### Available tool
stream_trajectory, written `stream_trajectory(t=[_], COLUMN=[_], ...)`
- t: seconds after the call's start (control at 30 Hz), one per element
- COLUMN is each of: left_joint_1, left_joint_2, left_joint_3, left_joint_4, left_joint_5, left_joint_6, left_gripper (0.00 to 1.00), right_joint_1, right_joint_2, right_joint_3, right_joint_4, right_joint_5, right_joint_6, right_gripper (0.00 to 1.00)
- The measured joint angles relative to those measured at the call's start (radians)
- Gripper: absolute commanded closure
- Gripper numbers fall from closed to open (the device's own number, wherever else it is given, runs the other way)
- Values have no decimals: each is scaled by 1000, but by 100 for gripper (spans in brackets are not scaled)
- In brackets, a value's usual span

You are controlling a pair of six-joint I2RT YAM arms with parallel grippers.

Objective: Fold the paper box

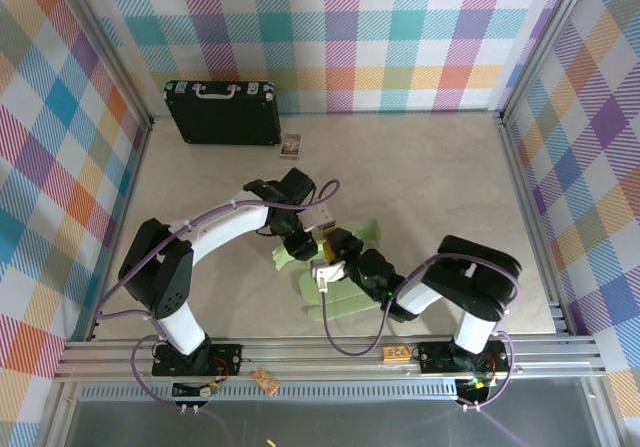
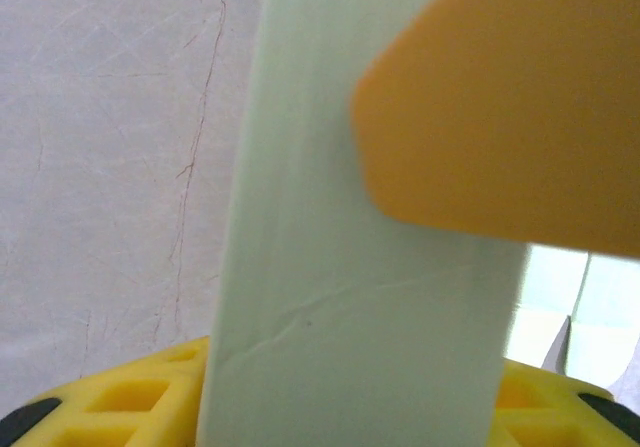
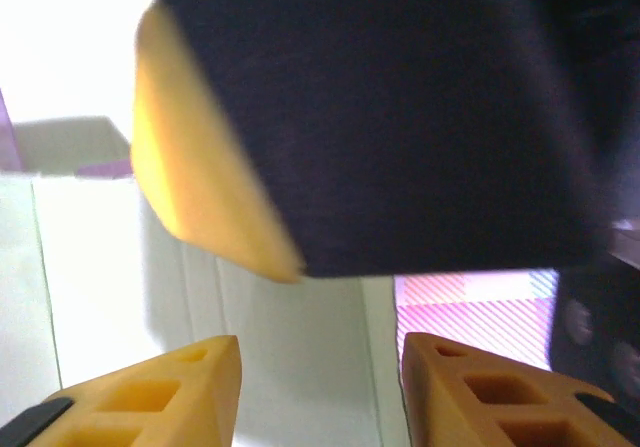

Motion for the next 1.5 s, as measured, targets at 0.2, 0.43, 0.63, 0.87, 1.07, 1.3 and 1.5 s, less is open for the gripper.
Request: stream_trajectory(t=[0.2, 0.43, 0.63, 0.87, 1.07, 1.3, 1.5], left_joint_1=[0, -3, -20, -28, -37, -53, -77], left_joint_2=[0, -1, -32, -49, -50, -55, -71], left_joint_3=[-2, -27, -66, -71, -80, -100, -126], left_joint_4=[6, 15, 43, 59, 63, 97, 132], left_joint_5=[-12, -22, -40, -67, -86, -118, -158], left_joint_6=[2, 7, 8, 15, 23, 41, 61], left_gripper=[54, 54, 54, 56, 58, 58, 58], right_joint_1=[4, -19, -64, -155, -460, -682, -722], right_joint_2=[-353, -563, -760, -995, -961, -671, -468], right_joint_3=[5, 7, 59, 91, 256, 386, 425], right_joint_4=[-418, -670, -940, -1096, -1448, -1669, -1730], right_joint_5=[-63, -143, -183, -137, -156, -365, -468], right_joint_6=[205, 382, 592, 968, 1402, 1651, 1722], right_gripper=[43, 39, 34, 28, 28, 30, 40])
